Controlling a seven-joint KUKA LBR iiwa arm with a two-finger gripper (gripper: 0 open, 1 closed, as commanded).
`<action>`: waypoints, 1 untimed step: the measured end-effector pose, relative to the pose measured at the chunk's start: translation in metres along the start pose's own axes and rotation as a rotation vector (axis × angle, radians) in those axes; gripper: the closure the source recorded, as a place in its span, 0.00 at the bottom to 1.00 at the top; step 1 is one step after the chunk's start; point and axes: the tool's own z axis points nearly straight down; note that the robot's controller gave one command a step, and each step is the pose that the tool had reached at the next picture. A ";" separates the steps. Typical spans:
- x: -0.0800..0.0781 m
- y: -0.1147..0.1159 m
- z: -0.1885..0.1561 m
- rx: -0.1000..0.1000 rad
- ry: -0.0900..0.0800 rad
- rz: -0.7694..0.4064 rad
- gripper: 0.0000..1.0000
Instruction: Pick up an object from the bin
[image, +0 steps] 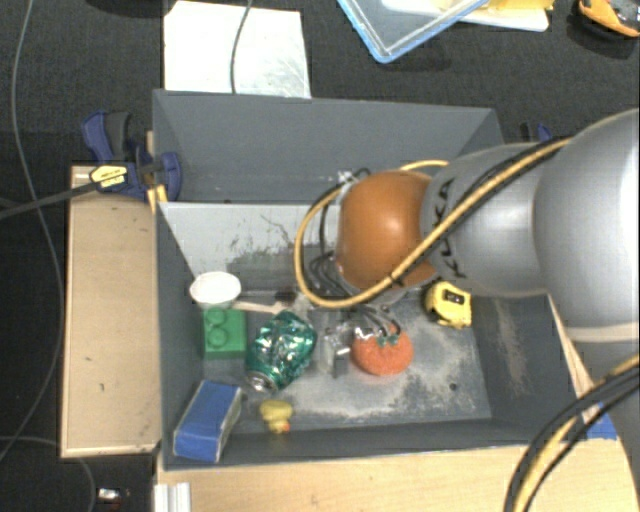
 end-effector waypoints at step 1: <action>0.010 -0.021 0.004 0.000 0.000 0.187 0.00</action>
Offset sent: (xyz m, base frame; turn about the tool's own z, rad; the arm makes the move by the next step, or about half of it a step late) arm 0.0284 0.0024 -0.0109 0.1781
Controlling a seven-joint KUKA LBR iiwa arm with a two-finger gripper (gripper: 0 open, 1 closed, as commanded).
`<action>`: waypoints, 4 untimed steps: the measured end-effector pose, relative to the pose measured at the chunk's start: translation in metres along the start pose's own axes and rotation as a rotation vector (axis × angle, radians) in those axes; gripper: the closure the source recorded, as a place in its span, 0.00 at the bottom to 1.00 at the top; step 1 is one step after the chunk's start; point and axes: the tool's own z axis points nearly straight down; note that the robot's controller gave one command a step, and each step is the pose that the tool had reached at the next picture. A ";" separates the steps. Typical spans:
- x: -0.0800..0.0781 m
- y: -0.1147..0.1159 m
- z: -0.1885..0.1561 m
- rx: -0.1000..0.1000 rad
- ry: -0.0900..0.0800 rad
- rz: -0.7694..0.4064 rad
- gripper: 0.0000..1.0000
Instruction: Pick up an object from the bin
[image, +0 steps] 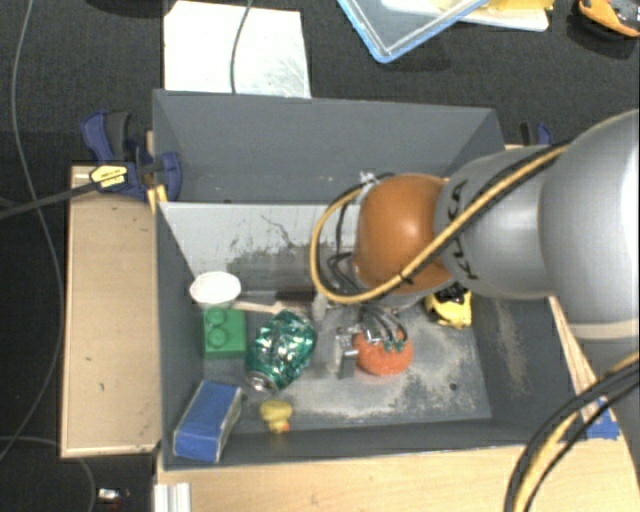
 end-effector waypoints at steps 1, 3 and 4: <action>-0.031 0.020 0.008 0.002 0.018 -0.010 0.00; -0.035 0.021 0.007 -0.001 0.000 -0.005 1.00; -0.033 0.033 0.005 0.000 -0.001 -0.116 1.00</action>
Offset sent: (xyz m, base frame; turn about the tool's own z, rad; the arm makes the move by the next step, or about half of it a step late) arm 0.0000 0.0000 0.0000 0.0000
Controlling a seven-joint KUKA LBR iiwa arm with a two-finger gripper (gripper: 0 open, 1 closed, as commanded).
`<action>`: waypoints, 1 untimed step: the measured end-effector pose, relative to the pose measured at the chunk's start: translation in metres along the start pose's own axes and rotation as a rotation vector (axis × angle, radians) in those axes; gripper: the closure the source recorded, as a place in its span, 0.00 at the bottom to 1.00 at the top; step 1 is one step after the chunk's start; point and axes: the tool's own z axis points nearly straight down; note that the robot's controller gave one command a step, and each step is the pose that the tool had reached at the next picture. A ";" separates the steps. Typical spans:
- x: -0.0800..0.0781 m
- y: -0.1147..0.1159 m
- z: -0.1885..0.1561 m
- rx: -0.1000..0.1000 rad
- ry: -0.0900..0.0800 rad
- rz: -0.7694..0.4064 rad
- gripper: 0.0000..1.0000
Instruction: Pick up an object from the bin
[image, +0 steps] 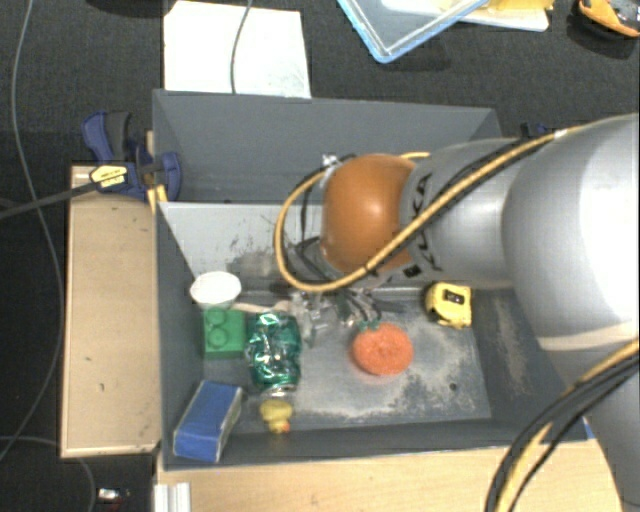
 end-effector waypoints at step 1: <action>0.002 0.012 0.001 -0.001 0.001 0.161 1.00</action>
Offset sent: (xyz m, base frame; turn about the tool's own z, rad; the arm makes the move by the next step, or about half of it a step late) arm -0.0062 0.0163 -0.0031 -0.0524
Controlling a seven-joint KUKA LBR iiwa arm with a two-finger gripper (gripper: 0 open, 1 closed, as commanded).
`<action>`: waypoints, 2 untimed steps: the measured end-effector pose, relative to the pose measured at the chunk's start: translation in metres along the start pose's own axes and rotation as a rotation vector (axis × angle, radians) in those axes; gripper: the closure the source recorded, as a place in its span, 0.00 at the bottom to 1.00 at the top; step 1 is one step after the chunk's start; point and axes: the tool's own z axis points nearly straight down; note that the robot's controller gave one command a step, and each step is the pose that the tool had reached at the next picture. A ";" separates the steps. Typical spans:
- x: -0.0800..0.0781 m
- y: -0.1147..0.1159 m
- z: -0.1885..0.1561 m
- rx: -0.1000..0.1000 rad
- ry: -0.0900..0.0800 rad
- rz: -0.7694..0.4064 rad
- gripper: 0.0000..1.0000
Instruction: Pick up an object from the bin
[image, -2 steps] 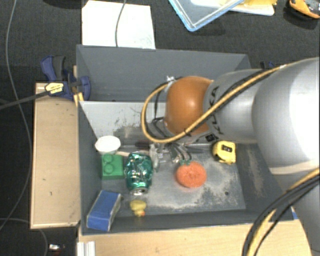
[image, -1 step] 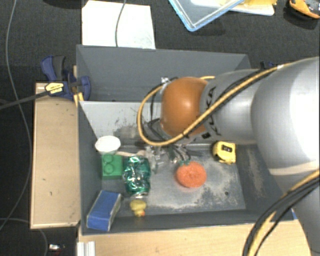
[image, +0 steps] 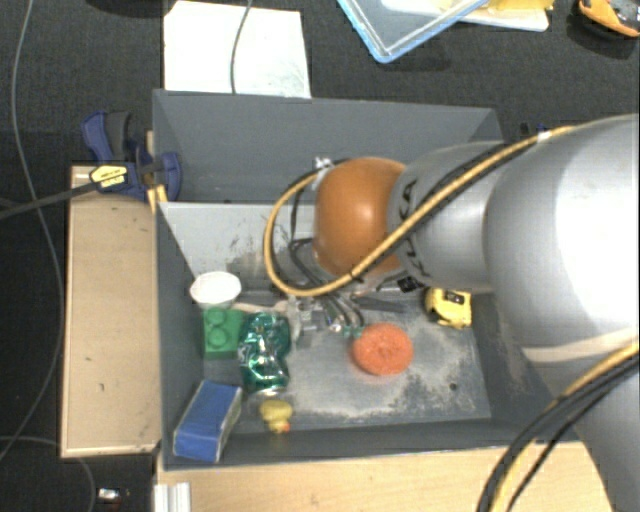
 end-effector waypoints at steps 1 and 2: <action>0.001 0.005 0.001 0.000 0.000 0.108 1.00; 0.005 0.018 0.001 0.000 0.002 -0.189 1.00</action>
Offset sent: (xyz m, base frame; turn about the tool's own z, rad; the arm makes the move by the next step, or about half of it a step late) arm -0.0148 0.0331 -0.0018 0.0081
